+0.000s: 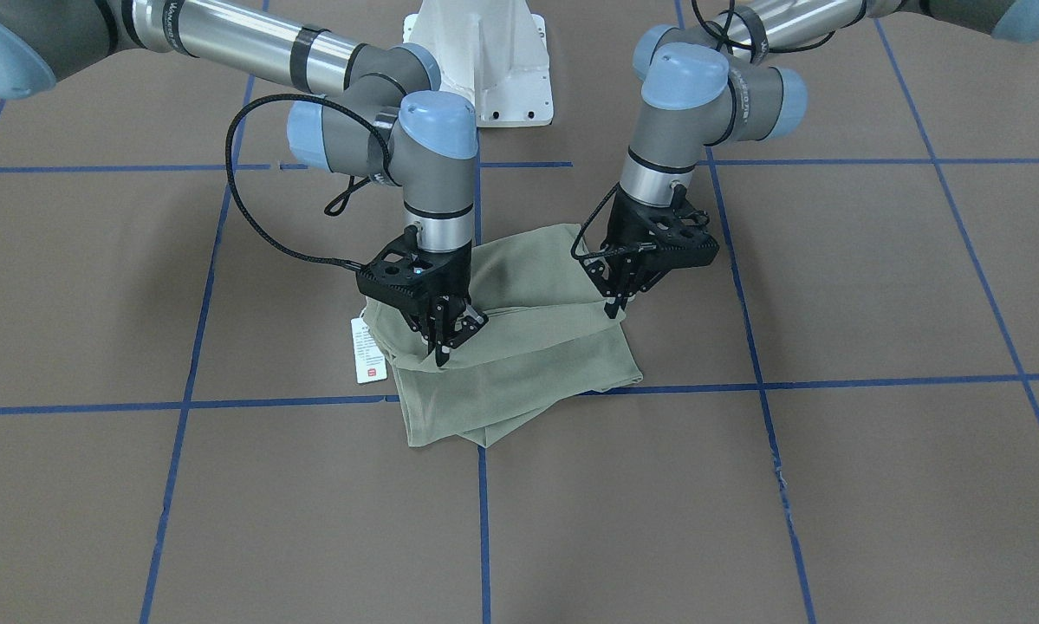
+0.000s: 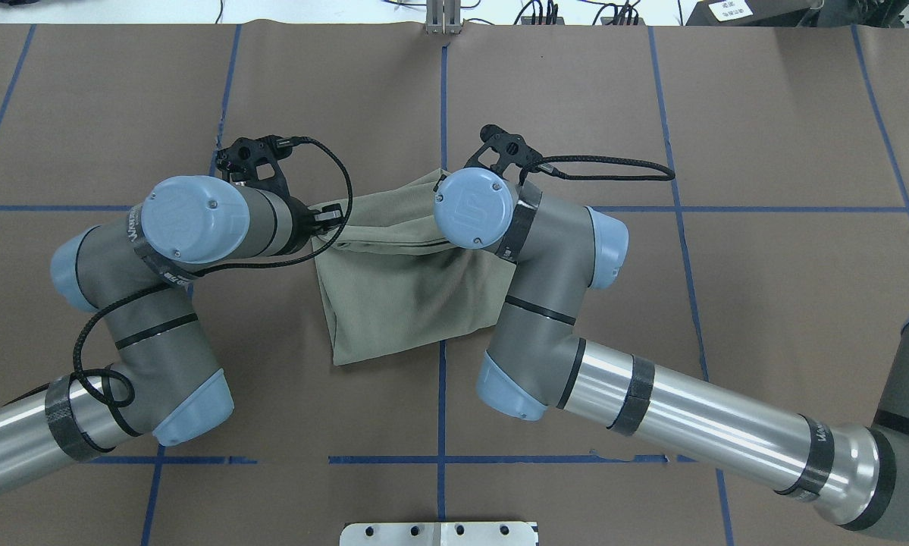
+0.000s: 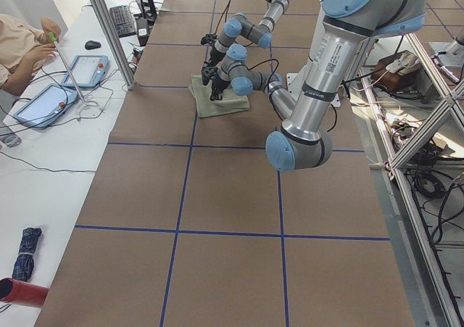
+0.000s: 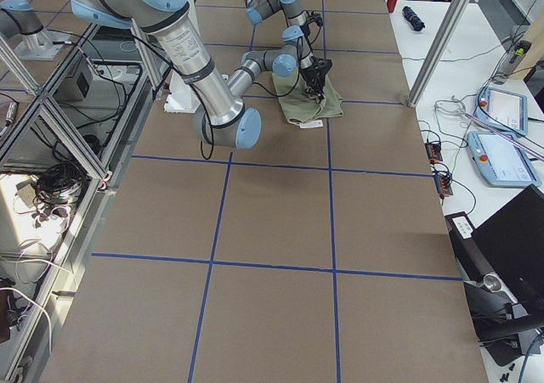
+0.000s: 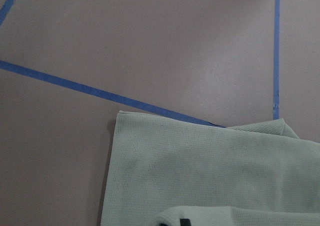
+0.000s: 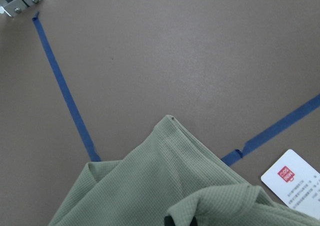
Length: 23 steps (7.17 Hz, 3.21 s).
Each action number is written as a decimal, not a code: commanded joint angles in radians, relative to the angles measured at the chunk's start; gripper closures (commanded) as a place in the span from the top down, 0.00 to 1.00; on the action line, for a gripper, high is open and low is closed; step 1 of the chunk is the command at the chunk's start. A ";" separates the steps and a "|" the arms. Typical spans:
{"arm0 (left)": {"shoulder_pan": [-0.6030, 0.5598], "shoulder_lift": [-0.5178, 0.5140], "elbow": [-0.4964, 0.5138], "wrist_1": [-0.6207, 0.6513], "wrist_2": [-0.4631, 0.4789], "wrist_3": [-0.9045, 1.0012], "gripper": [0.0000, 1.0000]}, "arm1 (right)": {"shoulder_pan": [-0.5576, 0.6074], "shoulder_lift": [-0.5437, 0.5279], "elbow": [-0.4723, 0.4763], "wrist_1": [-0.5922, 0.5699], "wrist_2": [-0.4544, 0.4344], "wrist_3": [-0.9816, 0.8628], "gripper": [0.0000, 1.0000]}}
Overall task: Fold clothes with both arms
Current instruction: 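Lay the folded edge down and release it with both grippers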
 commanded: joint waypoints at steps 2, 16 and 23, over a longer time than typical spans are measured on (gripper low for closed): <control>-0.009 -0.002 0.023 -0.006 -0.007 0.019 0.46 | 0.011 0.027 -0.057 0.003 0.005 -0.112 0.89; -0.078 0.010 -0.003 -0.007 -0.141 0.292 1.00 | 0.009 0.105 -0.178 -0.043 0.036 -0.541 1.00; -0.078 0.010 -0.009 -0.010 -0.142 0.291 1.00 | 0.181 0.191 -0.354 0.082 0.108 -0.624 1.00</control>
